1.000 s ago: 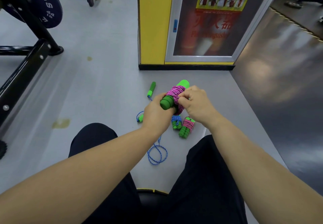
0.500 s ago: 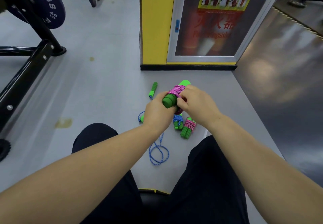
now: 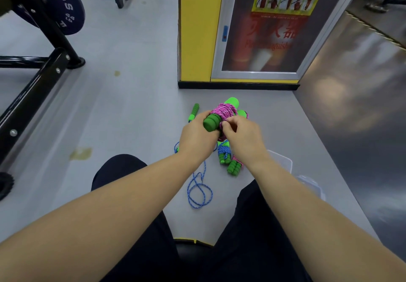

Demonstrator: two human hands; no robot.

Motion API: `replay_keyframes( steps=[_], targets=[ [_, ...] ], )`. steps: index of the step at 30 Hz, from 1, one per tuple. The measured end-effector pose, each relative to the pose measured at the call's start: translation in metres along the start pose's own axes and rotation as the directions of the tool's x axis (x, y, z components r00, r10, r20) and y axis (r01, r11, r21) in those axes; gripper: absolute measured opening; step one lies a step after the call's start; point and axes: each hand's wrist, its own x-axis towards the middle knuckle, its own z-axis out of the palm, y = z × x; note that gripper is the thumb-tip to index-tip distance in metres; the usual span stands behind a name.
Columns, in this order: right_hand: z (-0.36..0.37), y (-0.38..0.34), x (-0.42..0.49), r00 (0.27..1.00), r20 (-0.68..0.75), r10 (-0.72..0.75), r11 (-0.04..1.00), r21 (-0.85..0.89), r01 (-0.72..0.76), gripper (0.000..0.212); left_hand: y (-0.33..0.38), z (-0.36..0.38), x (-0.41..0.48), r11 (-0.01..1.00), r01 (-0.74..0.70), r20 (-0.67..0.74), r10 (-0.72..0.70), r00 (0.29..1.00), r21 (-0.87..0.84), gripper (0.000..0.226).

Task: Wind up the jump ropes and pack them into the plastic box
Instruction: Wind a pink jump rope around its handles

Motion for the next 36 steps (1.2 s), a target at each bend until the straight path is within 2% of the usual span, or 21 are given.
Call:
replay_keyframes(
  steps=[4, 6, 9, 13, 17, 20, 24, 27, 30, 34, 36],
  targets=[
    [0.004, -0.002, -0.007, 0.998, -0.059, 0.012, 0.990, 0.137, -0.004, 0.004, -0.003, -0.002, -0.001, 1.000, 0.013, -0.001, -0.013, 1.000, -0.015, 0.035],
    [0.002, -0.003, -0.006, 1.000, -0.027, 0.004, 0.991, 0.133, 0.000, 0.020, -0.007, -0.003, -0.004, 0.999, 0.034, 0.005, -0.034, 0.999, -0.042, 0.037],
    [-0.004, -0.004, -0.002, 0.999, 0.031, -0.037, 0.992, 0.120, 0.033, 0.021, -0.008, -0.005, -0.007, 0.996, 0.049, 0.034, -0.046, 0.998, -0.072, 0.040],
    [-0.015, -0.006, 0.002, 0.989, 0.147, -0.003, 0.924, 0.379, -0.054, 0.013, -0.001, -0.011, -0.003, 0.992, 0.071, 0.101, -0.060, 0.993, -0.104, 0.043],
    [-0.020, -0.002, 0.002, 0.967, 0.230, -0.111, 0.973, 0.226, 0.058, 0.027, 0.000, -0.014, -0.004, 0.982, 0.114, 0.142, -0.092, 0.986, -0.149, 0.042],
    [-0.021, -0.003, 0.001, 0.955, 0.234, -0.182, 0.979, 0.137, 0.153, 0.023, 0.001, -0.014, -0.004, 0.975, 0.136, 0.148, -0.111, 0.983, -0.177, 0.041],
    [-0.021, 0.002, 0.004, 0.907, 0.163, -0.388, 0.911, -0.080, 0.404, 0.017, 0.007, -0.016, -0.001, 0.975, 0.137, 0.163, -0.109, 0.981, -0.173, 0.041],
    [-0.025, 0.005, 0.012, 0.881, 0.238, -0.408, 0.853, -0.243, 0.461, 0.010, 0.008, -0.018, -0.003, 0.978, 0.150, 0.205, -0.119, 0.972, -0.143, 0.037],
    [-0.027, 0.004, 0.015, 0.800, 0.314, -0.511, 0.722, -0.348, 0.598, 0.004, 0.007, -0.019, -0.003, 0.977, 0.169, 0.226, -0.137, 0.964, -0.130, 0.038],
    [-0.031, 0.003, 0.020, 0.589, 0.381, -0.713, 0.432, -0.422, 0.797, 0.014, 0.009, -0.021, -0.002, 0.979, 0.188, 0.266, -0.161, 0.951, -0.080, 0.033],
    [-0.034, 0.000, 0.021, 0.534, 0.410, -0.739, 0.402, -0.367, 0.839, 0.014, 0.011, -0.020, -0.003, 0.986, 0.163, 0.282, -0.146, 0.948, -0.041, 0.029]
  ],
)
